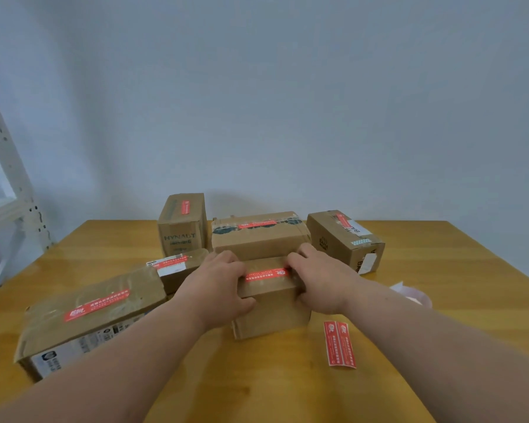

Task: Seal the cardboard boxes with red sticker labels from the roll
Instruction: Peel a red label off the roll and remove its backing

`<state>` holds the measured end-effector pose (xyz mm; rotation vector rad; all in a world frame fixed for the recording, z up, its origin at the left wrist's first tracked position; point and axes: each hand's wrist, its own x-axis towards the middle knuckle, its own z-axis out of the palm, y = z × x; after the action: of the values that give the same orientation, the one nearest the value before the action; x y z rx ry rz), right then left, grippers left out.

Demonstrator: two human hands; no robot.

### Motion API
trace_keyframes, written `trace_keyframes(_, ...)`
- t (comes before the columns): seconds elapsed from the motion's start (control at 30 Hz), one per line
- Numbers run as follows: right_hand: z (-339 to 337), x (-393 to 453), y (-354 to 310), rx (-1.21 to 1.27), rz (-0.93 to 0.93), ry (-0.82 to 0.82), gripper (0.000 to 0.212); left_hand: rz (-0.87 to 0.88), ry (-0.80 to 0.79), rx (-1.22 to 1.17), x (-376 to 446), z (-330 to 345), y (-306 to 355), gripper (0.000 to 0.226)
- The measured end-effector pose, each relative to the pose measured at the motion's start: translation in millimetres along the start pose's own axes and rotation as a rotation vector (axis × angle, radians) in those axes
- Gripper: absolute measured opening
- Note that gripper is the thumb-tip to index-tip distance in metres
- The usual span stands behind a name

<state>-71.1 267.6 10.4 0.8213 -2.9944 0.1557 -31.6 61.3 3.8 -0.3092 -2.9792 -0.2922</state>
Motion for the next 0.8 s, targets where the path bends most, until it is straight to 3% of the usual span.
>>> trace_keyframes(0.3, 17, 38, 20, -0.124, 0.075, 0.177, 0.034, -0.073, 0.077, 0.038, 48, 17, 2, 0.045)
trace_keyframes(0.4, 12, 50, 27, -0.014, 0.078, 0.141, 0.045, -0.107, 0.106, 0.071, 59, 20, -1, 0.046)
trace_keyframes(0.47, 1, 55, 35, 0.101, 0.122, 0.181, 0.041, -0.106, 0.131, 0.099, 64, 22, 1, 0.048)
trace_keyframes(0.6, -10, 62, 65, 0.074, 0.325, 0.304, 0.031, -0.064, 0.133, 0.103, 73, 28, 17, 0.059)
trace_keyframes(0.8, 0, 61, 111, 0.068, 0.741, 0.078, 0.073, -0.023, 0.175, 0.05, 92, 31, 43, 0.057)
